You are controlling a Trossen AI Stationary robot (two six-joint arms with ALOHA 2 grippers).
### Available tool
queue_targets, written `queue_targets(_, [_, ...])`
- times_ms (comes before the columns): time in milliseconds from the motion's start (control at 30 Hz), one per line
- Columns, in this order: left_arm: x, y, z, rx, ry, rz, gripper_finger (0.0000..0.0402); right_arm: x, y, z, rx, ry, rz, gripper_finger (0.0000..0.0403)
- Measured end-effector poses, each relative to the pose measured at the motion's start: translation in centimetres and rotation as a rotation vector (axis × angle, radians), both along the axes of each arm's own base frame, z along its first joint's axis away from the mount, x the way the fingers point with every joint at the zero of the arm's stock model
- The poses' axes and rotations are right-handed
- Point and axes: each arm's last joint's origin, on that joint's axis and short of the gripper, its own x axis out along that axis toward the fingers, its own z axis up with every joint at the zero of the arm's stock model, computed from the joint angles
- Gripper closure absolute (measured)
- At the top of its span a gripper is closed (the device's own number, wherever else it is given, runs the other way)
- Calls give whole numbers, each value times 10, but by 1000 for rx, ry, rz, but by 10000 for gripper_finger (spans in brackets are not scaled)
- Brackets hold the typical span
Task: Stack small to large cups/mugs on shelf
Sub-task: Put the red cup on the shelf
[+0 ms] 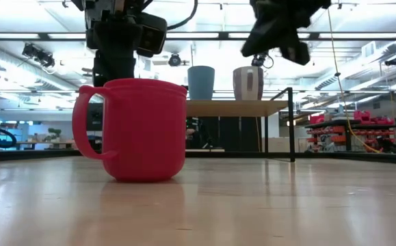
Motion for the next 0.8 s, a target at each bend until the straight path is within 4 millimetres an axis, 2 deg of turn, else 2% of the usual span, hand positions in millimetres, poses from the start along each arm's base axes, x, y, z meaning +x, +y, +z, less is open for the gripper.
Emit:
queue_targets(200, [0, 0, 0, 14, -14, -31, 291, -9, 3, -4, 8, 71, -55, 358])
queue_targets(433, [1, 0, 0, -5, -9, -9, 288, -7, 14, -41, -118, 318, 14, 357])
queue_targets(533, [2, 0, 1, -19, -12, 15, 291, -8, 15, -50, -149, 383, 23, 357])
queue_targets(667, [2, 0, 1, -51, -1, 73, 289, -12, 13, -52, -166, 427, 18, 357])
queue_targets(800, [2, -1, 1, -71, 15, 123, 288, -14, 12, -45, -180, 396, 7, 357])
